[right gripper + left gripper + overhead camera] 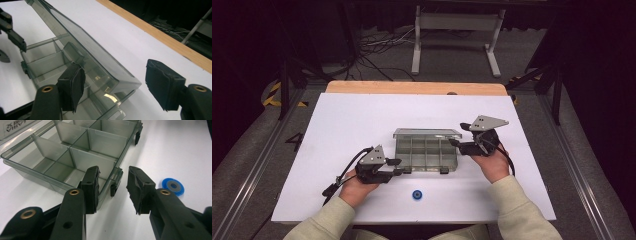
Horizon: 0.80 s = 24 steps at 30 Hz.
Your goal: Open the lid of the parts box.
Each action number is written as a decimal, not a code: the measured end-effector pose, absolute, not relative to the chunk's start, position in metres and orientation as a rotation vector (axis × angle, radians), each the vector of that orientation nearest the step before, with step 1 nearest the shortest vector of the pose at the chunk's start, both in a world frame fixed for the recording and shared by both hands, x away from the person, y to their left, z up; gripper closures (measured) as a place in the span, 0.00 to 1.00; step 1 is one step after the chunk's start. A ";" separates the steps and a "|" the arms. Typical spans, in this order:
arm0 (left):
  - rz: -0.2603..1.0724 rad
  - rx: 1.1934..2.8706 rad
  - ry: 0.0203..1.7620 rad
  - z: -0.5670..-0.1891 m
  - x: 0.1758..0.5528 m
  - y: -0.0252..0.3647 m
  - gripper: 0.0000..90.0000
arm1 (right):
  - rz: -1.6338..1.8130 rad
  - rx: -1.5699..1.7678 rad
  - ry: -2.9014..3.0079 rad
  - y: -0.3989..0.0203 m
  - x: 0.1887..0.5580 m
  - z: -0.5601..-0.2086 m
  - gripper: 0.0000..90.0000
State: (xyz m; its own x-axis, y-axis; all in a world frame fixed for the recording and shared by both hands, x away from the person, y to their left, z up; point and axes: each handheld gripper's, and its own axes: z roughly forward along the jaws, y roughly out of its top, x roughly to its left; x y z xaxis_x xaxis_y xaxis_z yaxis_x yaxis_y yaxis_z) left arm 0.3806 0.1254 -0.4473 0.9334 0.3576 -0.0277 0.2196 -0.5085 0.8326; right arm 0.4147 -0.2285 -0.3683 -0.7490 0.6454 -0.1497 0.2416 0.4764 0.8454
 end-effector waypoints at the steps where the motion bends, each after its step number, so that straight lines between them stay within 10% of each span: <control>1: 0.181 2.123 0.409 -0.447 0.381 0.125 0.68 | 1.201 0.738 2.272 -0.229 0.417 -0.367 0.36; 24: 0.177 2.122 0.401 -0.448 0.381 0.125 0.64 | 1.340 0.843 2.220 -0.235 0.462 -0.356 0.52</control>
